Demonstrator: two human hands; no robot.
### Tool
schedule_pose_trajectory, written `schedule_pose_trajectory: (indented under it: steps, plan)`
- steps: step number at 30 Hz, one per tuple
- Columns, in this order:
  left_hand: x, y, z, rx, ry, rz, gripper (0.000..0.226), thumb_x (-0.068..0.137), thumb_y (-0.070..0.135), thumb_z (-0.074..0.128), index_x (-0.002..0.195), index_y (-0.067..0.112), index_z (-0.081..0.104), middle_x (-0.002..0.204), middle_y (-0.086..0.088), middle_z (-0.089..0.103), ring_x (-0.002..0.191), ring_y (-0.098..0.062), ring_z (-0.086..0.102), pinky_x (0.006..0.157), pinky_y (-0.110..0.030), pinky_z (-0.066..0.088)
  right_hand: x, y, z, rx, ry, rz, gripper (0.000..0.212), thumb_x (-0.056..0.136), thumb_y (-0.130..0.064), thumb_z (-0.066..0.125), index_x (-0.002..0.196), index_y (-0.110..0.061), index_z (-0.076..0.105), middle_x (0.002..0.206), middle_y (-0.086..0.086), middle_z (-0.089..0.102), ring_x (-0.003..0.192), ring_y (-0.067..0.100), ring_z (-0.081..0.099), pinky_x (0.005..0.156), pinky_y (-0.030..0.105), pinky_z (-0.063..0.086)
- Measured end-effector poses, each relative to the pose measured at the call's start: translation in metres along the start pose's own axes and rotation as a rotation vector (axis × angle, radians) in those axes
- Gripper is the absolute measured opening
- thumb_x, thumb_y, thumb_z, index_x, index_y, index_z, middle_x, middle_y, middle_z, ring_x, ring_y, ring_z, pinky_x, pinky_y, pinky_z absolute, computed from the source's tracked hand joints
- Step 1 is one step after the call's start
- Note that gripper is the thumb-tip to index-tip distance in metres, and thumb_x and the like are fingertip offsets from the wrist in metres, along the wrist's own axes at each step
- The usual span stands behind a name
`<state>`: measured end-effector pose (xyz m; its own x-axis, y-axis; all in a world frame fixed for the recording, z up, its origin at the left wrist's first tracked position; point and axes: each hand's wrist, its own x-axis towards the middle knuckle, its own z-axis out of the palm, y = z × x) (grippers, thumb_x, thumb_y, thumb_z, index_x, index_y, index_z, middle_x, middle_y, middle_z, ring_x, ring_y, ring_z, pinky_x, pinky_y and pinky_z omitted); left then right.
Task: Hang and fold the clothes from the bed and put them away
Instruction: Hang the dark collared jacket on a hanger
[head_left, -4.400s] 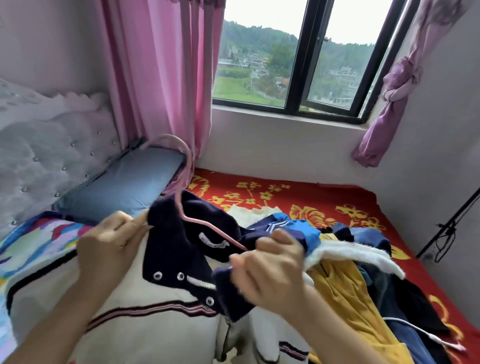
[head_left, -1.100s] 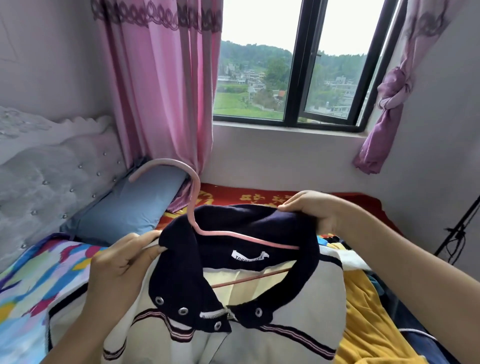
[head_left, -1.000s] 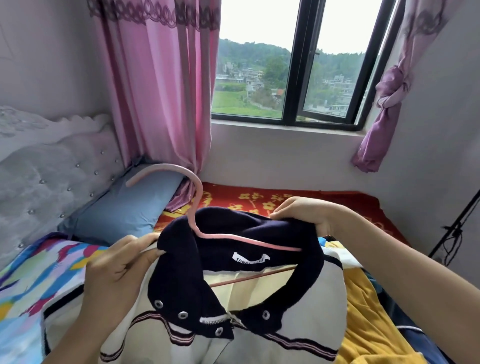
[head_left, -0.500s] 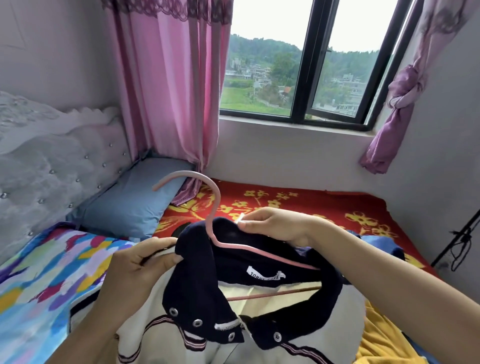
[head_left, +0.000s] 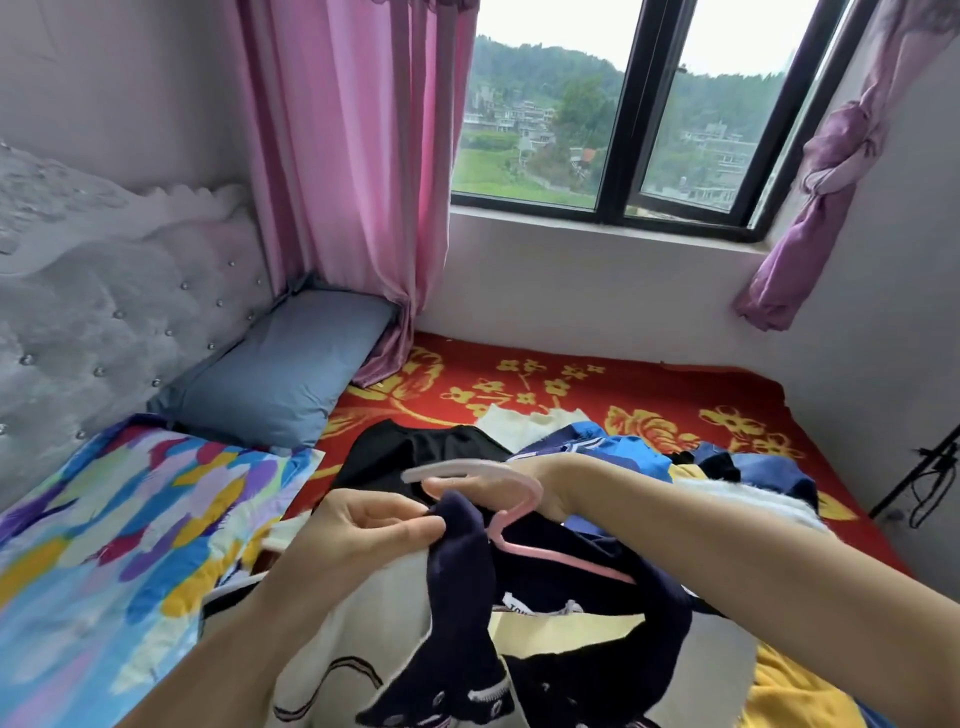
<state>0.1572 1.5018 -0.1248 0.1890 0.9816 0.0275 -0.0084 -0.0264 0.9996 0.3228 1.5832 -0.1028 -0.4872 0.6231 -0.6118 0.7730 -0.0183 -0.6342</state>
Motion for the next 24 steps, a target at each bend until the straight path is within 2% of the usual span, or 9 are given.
schedule_pose_trajectory:
  steps: [2,4,6,8,11,14,18,20,24]
  plan:
    - [0.003,-0.004,-0.002,-0.009,0.034,-0.058,0.013,0.076,0.007,0.067,0.068,0.005,0.076,0.072,-0.012,0.072,0.062,-0.007,0.065,0.056,-0.013,0.048,-0.001,-0.001,-0.002,0.096,0.100,-0.021,0.039,0.096,-0.053,0.036,0.098,-0.024,0.062,0.087,-0.011,0.062,0.077,0.004,0.051,0.082,0.018,0.046]
    - [0.005,-0.006,-0.004,-0.036,0.047,-0.124,0.017,0.082,0.004,0.062,0.072,0.003,0.076,0.076,-0.014,0.072,0.063,-0.010,0.065,0.059,-0.016,0.050,-0.005,0.002,-0.009,0.190,0.185,-0.054,0.044,0.096,-0.051,0.037,0.080,-0.017,0.058,0.075,-0.006,0.057,0.066,0.006,0.051,0.057,0.014,0.046]
    - [0.007,-0.009,-0.007,-0.051,0.050,-0.160,0.021,0.084,0.007,0.060,0.071,0.007,0.077,0.076,-0.012,0.072,0.065,-0.011,0.066,0.063,-0.021,0.051,-0.009,0.008,-0.016,0.191,0.246,-0.089,0.039,0.097,-0.046,0.041,0.077,-0.019,0.059,0.079,-0.001,0.057,0.070,0.012,0.053,0.065,0.021,0.045]
    - [0.010,-0.013,-0.011,-0.034,0.075,-0.162,0.030,0.087,0.008,0.057,0.063,0.014,0.075,0.069,-0.008,0.070,0.061,-0.011,0.064,0.062,-0.023,0.048,-0.015,0.018,-0.021,-0.027,0.368,-0.115,0.030,0.096,-0.041,0.046,0.088,-0.018,0.063,0.090,-0.002,0.059,0.085,0.015,0.055,0.078,0.026,0.044]
    - [0.014,-0.022,-0.017,-0.035,0.170,-0.173,0.050,0.094,0.007,0.046,0.048,0.018,0.064,0.053,-0.001,0.057,0.048,-0.005,0.052,0.049,-0.019,0.043,-0.030,0.046,-0.028,-0.261,0.678,-0.141,0.028,0.096,-0.032,0.048,0.102,-0.010,0.062,0.085,-0.008,0.050,0.090,0.013,0.045,0.071,0.028,0.032]
    - [0.020,-0.031,-0.017,0.025,0.294,-0.185,0.056,0.093,0.011,0.044,0.040,0.021,0.055,0.046,0.007,0.049,0.043,-0.001,0.045,0.050,-0.025,0.038,-0.051,0.085,-0.034,-0.299,0.982,-0.032,0.030,0.097,-0.035,0.045,0.085,-0.011,0.059,0.079,-0.004,0.045,0.084,0.014,0.040,0.067,0.029,0.024]
    - [0.030,-0.038,-0.012,0.100,0.378,-0.091,0.040,0.096,0.009,0.044,0.057,0.016,0.053,0.047,0.010,0.050,0.050,-0.003,0.045,0.051,-0.021,0.039,-0.061,0.115,-0.029,-0.118,0.777,0.118,0.038,0.095,-0.042,0.046,0.070,-0.012,0.044,0.061,-0.001,0.049,0.053,0.013,0.043,0.051,0.025,0.033]
    - [0.033,-0.039,-0.009,0.109,0.349,-0.051,0.029,0.096,0.006,0.046,0.071,0.011,0.059,0.056,0.006,0.060,0.059,-0.007,0.054,0.052,-0.017,0.045,-0.062,0.121,-0.024,-0.035,0.773,0.109,0.031,0.094,-0.037,0.051,0.075,-0.013,0.050,0.060,-0.004,0.052,0.050,0.009,0.046,0.047,0.018,0.036]
    - [0.032,-0.040,-0.012,0.070,0.325,-0.023,0.021,0.093,0.004,0.052,0.096,0.021,0.063,0.062,-0.004,0.069,0.057,-0.010,0.064,0.051,-0.019,0.051,-0.061,0.117,-0.020,-0.073,0.792,0.018,0.035,0.094,-0.035,0.053,0.070,-0.009,0.052,0.058,-0.003,0.045,0.053,0.012,0.039,0.050,0.021,0.029]
